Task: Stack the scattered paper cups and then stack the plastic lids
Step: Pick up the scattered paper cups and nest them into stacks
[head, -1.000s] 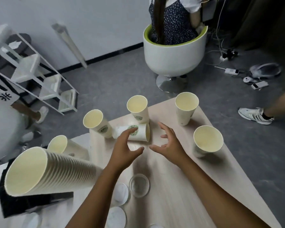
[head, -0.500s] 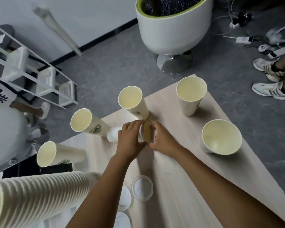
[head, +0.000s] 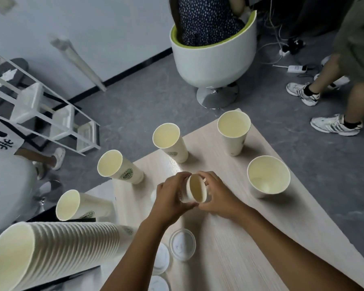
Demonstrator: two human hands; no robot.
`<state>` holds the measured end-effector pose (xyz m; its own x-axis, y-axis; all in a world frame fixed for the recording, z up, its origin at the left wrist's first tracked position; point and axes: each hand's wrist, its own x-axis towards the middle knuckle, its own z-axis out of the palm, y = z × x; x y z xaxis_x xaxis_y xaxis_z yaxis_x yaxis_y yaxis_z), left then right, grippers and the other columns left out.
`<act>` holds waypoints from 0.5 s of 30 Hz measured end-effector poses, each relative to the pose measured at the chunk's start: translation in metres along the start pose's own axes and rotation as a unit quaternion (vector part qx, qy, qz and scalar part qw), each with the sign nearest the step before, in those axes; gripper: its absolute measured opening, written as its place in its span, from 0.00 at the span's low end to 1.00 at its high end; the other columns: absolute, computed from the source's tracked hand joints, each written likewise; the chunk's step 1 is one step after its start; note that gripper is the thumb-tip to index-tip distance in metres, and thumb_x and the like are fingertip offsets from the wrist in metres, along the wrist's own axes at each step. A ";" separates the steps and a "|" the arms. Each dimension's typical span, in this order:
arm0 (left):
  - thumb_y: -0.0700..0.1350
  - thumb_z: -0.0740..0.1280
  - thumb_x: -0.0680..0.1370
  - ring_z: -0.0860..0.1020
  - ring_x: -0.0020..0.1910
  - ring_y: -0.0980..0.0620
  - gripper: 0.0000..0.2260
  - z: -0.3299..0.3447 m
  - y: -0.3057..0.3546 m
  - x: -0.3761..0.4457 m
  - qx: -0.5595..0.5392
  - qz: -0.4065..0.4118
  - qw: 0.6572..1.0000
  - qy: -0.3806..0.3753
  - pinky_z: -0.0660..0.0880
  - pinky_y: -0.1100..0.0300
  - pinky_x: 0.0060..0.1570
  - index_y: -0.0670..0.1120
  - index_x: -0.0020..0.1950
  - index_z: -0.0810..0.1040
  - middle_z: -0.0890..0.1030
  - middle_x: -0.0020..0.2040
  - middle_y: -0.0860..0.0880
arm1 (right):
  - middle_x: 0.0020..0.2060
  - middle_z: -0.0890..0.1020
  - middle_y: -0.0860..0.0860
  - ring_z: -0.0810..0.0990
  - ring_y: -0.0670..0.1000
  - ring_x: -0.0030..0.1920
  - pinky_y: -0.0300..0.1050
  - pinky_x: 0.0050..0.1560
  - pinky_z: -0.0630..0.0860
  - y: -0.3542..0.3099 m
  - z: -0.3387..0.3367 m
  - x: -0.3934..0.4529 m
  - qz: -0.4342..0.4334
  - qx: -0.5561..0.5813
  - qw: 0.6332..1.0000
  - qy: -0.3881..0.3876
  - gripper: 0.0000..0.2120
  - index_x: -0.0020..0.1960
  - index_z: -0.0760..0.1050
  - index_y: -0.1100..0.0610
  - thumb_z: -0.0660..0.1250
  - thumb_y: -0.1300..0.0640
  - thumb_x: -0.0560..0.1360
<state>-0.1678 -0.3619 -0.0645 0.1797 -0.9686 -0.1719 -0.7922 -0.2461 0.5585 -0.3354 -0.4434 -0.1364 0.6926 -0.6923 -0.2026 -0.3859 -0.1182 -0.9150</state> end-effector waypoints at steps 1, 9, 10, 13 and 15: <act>0.58 0.79 0.66 0.75 0.63 0.59 0.32 -0.004 0.005 -0.007 -0.019 0.008 1.000 0.013 0.71 0.45 0.63 0.62 0.67 0.72 0.78 0.63 0.65 | 0.67 0.70 0.43 0.71 0.38 0.65 0.37 0.61 0.73 -0.006 -0.006 -0.012 -0.005 0.035 0.999 0.020 0.43 0.74 0.65 0.47 0.80 0.60 0.65; 0.45 0.83 0.69 0.76 0.69 0.57 0.32 -0.053 0.047 -0.100 -0.200 0.024 0.976 0.081 0.77 0.55 0.61 0.62 0.68 0.74 0.78 0.68 0.62 | 0.67 0.77 0.40 0.74 0.47 0.70 0.40 0.66 0.73 -0.087 -0.018 -0.101 -0.064 0.121 0.987 0.081 0.40 0.71 0.69 0.45 0.82 0.56 0.64; 0.46 0.82 0.69 0.76 0.70 0.56 0.32 -0.060 0.049 -0.114 -0.214 0.027 0.972 0.089 0.78 0.55 0.61 0.64 0.67 0.73 0.78 0.68 0.61 | 0.67 0.77 0.42 0.74 0.49 0.71 0.43 0.67 0.74 -0.098 -0.016 -0.111 -0.076 0.121 0.986 0.083 0.39 0.71 0.69 0.46 0.82 0.56 0.65; 0.50 0.81 0.67 0.76 0.70 0.54 0.31 -0.077 0.048 -0.158 -0.254 0.032 0.960 0.116 0.78 0.53 0.61 0.65 0.67 0.74 0.79 0.69 0.59 | 0.67 0.78 0.43 0.75 0.51 0.70 0.49 0.68 0.74 -0.135 0.000 -0.141 -0.090 0.112 0.986 0.080 0.38 0.72 0.70 0.46 0.82 0.56 0.66; 0.50 0.82 0.67 0.76 0.70 0.55 0.31 -0.087 0.045 -0.191 -0.282 0.038 0.950 0.129 0.77 0.52 0.62 0.65 0.66 0.74 0.79 0.68 0.59 | 0.67 0.78 0.44 0.75 0.51 0.70 0.52 0.70 0.74 -0.158 0.015 -0.162 -0.099 0.108 0.986 0.081 0.38 0.72 0.71 0.46 0.83 0.55 0.65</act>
<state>-0.1868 -0.1914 0.0641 0.3284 -0.9432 0.0509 -0.3839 -0.0840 0.9195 -0.3770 -0.3017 0.0361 0.6288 -0.7770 0.0293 -0.1021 -0.1199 -0.9875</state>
